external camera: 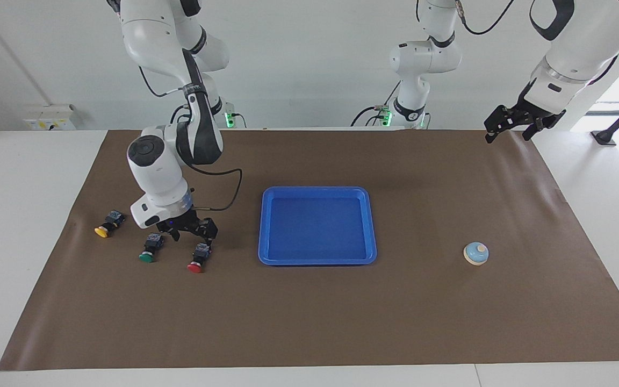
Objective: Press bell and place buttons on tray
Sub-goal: 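Reach the right gripper to the red-capped button and grasp it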
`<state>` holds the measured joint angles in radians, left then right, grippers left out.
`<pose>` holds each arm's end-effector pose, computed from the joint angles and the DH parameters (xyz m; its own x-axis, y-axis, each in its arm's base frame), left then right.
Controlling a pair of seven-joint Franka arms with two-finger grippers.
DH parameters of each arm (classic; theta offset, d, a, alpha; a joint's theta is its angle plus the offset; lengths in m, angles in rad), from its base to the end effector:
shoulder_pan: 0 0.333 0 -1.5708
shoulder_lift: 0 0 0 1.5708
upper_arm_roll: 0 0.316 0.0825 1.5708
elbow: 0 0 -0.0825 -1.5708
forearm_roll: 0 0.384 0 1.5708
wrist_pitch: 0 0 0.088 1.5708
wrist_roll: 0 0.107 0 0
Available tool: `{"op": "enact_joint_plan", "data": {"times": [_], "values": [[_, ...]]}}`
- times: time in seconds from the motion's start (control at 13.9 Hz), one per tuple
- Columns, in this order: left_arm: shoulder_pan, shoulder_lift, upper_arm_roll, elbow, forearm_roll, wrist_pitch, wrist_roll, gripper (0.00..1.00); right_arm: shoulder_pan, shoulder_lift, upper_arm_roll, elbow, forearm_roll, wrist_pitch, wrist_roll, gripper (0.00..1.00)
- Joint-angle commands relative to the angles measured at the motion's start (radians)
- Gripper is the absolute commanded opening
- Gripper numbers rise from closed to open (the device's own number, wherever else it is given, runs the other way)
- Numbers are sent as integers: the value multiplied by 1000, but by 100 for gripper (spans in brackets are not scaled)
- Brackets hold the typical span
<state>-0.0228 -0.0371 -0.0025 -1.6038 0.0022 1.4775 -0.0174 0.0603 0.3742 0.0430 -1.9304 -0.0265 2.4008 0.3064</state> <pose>0.5323 -0.0132 0.6215 0.9960 -0.0076 -0.0890 -0.0080 -1.0000 -0.0038 0.6274 0.0634 0.3032 0.9779 -0.1874 0.0932 -0.1858 -0.9823 -0.0253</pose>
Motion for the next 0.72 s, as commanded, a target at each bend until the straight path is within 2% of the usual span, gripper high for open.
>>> {"op": "enact_joint_plan", "data": {"times": [0.0, 0.22, 0.29, 0.36, 0.43, 0.57, 0.65], "values": [[-2, -15, 13, -12, 4, -10, 5, 100, -1, 15, 3, 1, -27, 35, 39, 100], [-2, -15, 13, -12, 4, -9, 5, 100, 10, 38, 3, 1, -32, 69, 42, 99], [-2, -15, 13, -12, 4, -9, 5, 100, 12, 40, 2, 1, -32, 69, 42, 94], [-2, -15, 13, -12, 4, -9, 5, 100, 12, 41, 1, 2, -32, 69, 42, 84], [-2, -15, 13, -12, 4, -9, 4, 100, 12, 41, 1, 4, -32, 69, 52, 67], [-2, -15, 13, -12, 4, -9, 4, 100, 15, 41, 1, 4, -32, 67, 86, 13], [-2, -15, 13, -12, 4, -9, 4, 100, 15, 41, 1, 4, -32, 61, 97, 0]]}}
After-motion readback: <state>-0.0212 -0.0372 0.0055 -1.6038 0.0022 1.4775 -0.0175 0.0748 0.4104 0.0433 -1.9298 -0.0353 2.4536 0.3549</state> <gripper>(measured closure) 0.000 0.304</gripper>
